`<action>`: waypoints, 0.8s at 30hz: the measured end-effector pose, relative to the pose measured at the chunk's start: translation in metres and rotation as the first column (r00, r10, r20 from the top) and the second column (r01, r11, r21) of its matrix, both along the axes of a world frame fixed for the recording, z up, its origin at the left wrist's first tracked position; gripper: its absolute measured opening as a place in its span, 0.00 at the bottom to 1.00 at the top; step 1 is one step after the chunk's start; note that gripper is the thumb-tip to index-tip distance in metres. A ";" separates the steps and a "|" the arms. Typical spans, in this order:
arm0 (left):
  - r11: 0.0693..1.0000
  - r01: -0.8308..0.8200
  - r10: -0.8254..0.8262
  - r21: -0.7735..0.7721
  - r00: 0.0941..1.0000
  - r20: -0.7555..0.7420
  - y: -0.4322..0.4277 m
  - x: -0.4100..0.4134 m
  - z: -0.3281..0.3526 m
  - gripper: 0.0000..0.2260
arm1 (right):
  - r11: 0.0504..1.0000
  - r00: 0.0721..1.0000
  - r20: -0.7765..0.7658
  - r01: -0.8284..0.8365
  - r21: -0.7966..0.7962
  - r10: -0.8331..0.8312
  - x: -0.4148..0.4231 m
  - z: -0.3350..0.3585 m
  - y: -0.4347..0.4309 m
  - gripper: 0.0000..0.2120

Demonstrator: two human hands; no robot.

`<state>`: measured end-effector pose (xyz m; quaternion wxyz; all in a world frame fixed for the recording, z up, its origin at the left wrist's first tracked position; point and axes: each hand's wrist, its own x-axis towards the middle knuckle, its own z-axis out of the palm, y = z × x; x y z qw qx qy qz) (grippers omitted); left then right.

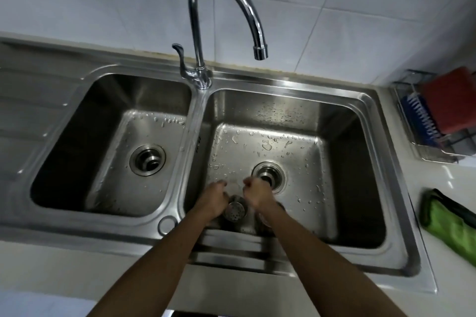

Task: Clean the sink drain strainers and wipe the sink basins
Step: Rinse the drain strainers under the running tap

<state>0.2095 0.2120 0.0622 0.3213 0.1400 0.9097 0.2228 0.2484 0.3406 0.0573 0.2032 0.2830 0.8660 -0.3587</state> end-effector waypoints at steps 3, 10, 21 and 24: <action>0.975 0.117 -0.036 0.189 0.922 -0.385 -0.013 -0.018 0.024 0.20 | 1.000 0.964 -0.264 0.015 0.017 -0.010 -0.045 0.044 0.004 0.14; 0.988 -0.010 -0.065 -0.157 0.882 -0.466 -0.057 -0.056 0.032 0.29 | 0.884 0.807 -0.374 -0.366 0.292 0.458 -0.165 0.122 -0.006 0.24; 0.988 0.064 -0.130 -0.144 0.847 -0.515 -0.055 -0.059 0.016 0.26 | 0.633 0.729 -0.066 -0.541 0.554 0.681 -0.256 0.127 -0.044 0.35; 0.987 0.067 -0.134 -0.148 0.849 -0.511 -0.052 -0.062 0.017 0.26 | 0.681 0.750 -0.120 -0.506 0.529 0.650 -0.259 0.127 -0.045 0.35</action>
